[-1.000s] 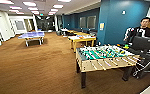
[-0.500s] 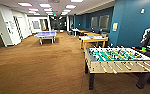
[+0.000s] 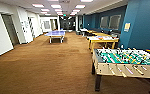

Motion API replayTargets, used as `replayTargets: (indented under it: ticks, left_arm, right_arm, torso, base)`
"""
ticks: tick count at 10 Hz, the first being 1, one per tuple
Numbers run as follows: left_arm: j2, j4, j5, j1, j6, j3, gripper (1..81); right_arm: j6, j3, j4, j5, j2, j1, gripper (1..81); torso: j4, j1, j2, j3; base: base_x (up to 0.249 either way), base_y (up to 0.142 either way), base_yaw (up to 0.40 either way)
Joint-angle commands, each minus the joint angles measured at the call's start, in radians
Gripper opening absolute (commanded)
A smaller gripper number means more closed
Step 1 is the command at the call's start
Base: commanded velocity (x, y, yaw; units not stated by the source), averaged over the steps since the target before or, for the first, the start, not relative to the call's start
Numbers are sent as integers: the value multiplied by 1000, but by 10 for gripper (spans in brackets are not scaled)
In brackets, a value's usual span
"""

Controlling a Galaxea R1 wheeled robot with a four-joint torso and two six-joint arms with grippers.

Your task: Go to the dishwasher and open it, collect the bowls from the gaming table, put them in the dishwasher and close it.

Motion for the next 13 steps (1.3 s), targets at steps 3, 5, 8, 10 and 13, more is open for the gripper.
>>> replayTargets:
  ticks: [3,5,8,10,13]
  left_arm:
    - [-10,-4,47,-51,1,-5,811]
    - [-10,-4,47,-51,1,-5,811]
    - [-13,-9,46,-51,-1,-5,811]
    - [-10,-9,43,-50,-1,-5,811]
    - [-7,-9,46,-51,-2,-5,811]
  right_arm:
    - [-2,4,0,-55,-4,46,811]
    - [-2,5,0,-55,-4,43,811]
    - [-2,4,0,-55,-4,43,811]
    - [-2,5,0,-55,-4,43,811]
    - [-2,5,2,-53,-4,43,811]
  torso:
    - [0,0,0,0]
    - [0,0,0,0]
    - [0,0,0,0]
    - [0,0,0,0]
    - [0,0,0,0]
  base:
    - [0,0,109]
    - [0,0,48]
    - [0,0,-94]
    - [0,-78,0]
    - [0,0,0]
